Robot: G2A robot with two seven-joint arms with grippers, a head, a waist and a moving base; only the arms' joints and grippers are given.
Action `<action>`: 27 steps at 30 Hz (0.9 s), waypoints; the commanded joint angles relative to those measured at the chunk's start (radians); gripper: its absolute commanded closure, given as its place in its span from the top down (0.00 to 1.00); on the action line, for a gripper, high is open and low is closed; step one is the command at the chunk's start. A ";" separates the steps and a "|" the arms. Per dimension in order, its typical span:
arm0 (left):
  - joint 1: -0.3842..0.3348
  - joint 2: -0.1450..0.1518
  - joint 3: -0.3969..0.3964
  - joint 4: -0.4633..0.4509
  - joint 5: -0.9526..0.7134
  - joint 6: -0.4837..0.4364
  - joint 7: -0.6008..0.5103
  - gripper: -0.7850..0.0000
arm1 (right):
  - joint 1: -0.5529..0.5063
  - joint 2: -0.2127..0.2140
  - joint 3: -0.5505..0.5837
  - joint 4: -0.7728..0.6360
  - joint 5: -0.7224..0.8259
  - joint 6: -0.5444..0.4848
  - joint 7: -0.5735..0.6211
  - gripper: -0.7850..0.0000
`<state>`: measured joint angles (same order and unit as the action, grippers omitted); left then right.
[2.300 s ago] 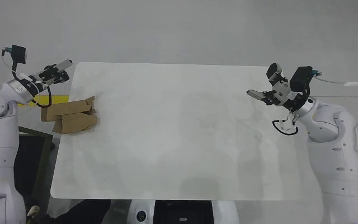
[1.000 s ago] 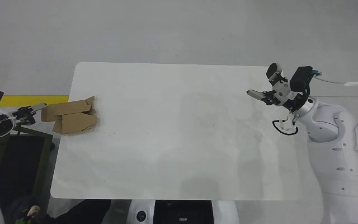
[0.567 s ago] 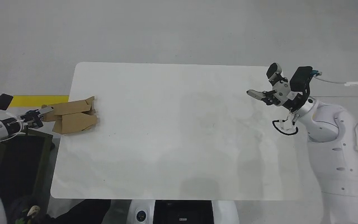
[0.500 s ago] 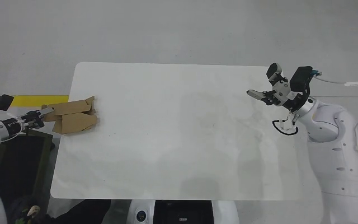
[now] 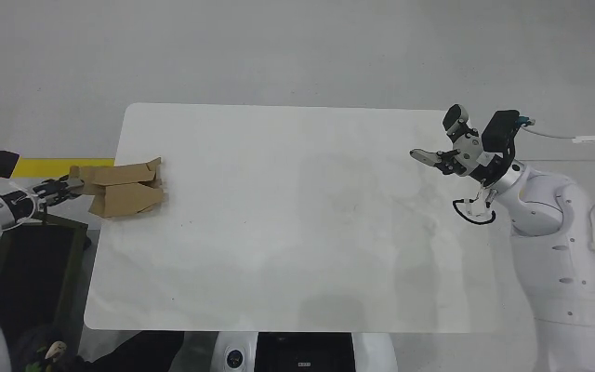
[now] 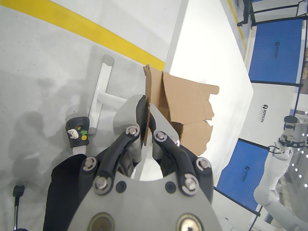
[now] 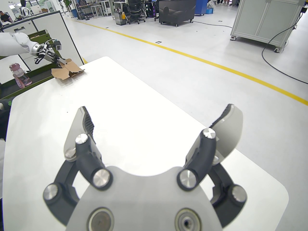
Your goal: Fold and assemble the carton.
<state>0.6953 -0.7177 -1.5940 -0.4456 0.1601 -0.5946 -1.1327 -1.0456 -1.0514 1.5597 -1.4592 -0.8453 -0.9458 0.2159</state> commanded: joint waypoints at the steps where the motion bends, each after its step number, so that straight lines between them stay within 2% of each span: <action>1: -0.006 -0.002 -0.001 -0.011 -0.029 -0.004 -0.007 0.00 | 0.000 0.000 0.000 0.000 0.000 0.000 0.000 1.00; 9: -0.025 -0.019 -0.003 -0.073 -0.199 0.012 -0.039 0.00 | 0.000 0.000 0.000 0.000 0.000 0.000 0.000 1.00; 16: -0.024 -0.049 0.018 -0.175 -0.384 0.055 -0.066 0.00 | 0.000 0.000 0.000 0.000 0.000 0.000 0.000 1.00; 27: -0.035 -0.131 0.186 -0.372 -0.608 0.077 -0.056 0.00 | 0.000 0.000 0.000 0.000 0.000 0.000 0.000 1.00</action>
<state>0.6651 -0.8419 -1.4254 -0.8064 -0.4315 -0.5162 -1.1886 -1.0456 -1.0514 1.5597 -1.4592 -0.8453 -0.9458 0.2159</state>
